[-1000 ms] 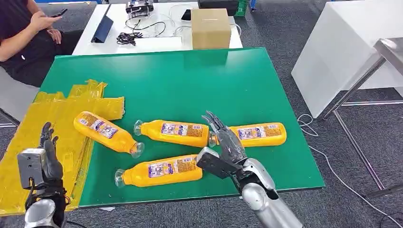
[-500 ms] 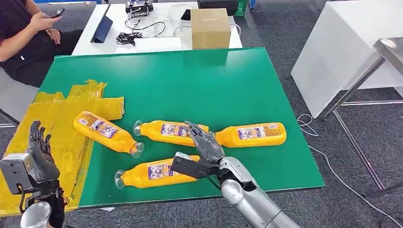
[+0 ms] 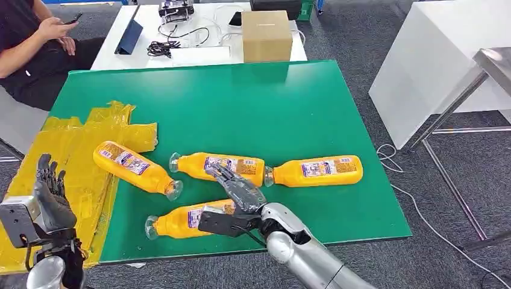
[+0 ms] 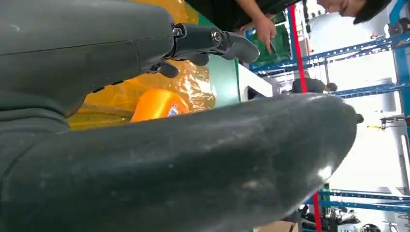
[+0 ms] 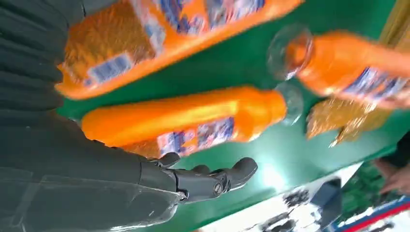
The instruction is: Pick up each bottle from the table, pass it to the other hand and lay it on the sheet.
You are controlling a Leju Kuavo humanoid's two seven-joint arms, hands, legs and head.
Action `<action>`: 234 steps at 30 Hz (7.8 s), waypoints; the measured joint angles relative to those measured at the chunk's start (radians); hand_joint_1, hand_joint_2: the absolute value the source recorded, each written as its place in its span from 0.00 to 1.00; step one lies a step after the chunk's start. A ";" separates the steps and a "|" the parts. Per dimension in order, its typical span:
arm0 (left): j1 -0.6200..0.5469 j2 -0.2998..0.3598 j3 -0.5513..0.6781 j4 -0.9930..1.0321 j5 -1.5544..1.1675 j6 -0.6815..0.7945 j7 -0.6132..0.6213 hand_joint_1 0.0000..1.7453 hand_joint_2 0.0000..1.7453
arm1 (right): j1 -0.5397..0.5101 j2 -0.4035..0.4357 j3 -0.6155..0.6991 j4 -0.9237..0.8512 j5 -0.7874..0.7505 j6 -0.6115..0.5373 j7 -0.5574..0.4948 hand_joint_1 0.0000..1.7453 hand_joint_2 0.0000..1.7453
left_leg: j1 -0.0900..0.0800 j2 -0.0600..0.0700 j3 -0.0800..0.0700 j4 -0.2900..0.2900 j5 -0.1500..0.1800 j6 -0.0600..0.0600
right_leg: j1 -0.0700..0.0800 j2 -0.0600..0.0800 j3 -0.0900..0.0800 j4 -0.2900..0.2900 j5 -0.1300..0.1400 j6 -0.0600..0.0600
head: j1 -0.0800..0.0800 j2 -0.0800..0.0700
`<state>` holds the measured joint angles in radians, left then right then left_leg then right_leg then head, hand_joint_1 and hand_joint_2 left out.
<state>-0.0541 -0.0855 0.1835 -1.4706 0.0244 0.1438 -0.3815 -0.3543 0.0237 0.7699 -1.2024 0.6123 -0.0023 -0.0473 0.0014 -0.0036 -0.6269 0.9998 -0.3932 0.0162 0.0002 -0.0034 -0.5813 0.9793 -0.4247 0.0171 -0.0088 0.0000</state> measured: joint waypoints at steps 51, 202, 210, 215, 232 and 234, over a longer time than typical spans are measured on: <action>0.140 -0.011 -0.010 -0.060 0.285 -0.261 0.077 0.00 1.00 | 0.057 -0.030 0.037 -0.141 -0.092 -0.190 -0.033 1.00 1.00 | 0.000 0.000 0.000 0.000 0.000 -0.002 | 0.000 0.000 -0.001 0.000 0.000 0.000 | 0.000 0.000; -0.028 0.144 -0.233 0.312 -1.065 0.095 0.179 0.00 0.00 | 0.161 0.040 -0.203 -0.246 0.320 -0.240 0.198 0.00 0.00 | 0.000 -0.001 0.004 -0.001 0.000 -0.001 | 0.000 0.000 0.004 0.000 0.000 0.000 | 0.000 0.000; -0.009 0.145 -0.207 0.265 -0.876 0.031 0.119 0.00 0.00 | 0.163 0.038 -0.205 -0.246 0.323 -0.239 0.198 0.00 0.00 | 0.000 -0.001 0.004 0.000 0.000 -0.001 | 0.000 0.000 0.004 0.000 0.000 0.000 | 0.000 0.000; 0.023 0.129 -0.134 0.149 -0.540 -0.097 0.041 0.00 0.00 | 0.171 0.024 -0.225 -0.243 0.353 -0.240 0.206 0.00 1.00 | 0.000 0.000 0.003 0.000 0.001 -0.001 | 0.000 0.000 0.002 0.000 0.000 0.000 | 0.000 0.000; 0.009 0.059 -0.039 -0.047 -0.231 -0.213 -0.008 0.00 0.00 | 0.024 -0.018 -0.273 0.000 0.458 -0.198 0.242 0.00 1.00 | 0.000 0.000 0.002 0.000 0.001 -0.001 | 0.000 0.000 0.002 0.000 0.000 0.000 | 0.000 0.000; 0.008 0.056 -0.039 -0.048 -0.228 -0.213 -0.009 0.00 0.00 | 0.016 -0.018 -0.273 0.019 0.465 -0.197 0.244 0.00 1.00 | 0.000 0.000 0.002 0.000 0.001 -0.001 | 0.000 0.000 0.001 0.000 0.000 0.000 | 0.000 0.000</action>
<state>-0.0460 -0.0298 0.1450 -1.5190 -0.2037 -0.0694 -0.3902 -0.3386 0.0061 0.4967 -1.1838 1.0776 -0.1988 0.1964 0.0013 -0.0036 -0.6253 0.9999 -0.3923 0.0156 -0.0001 -0.0035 -0.5798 0.9792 -0.4244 0.0171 -0.0084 0.0000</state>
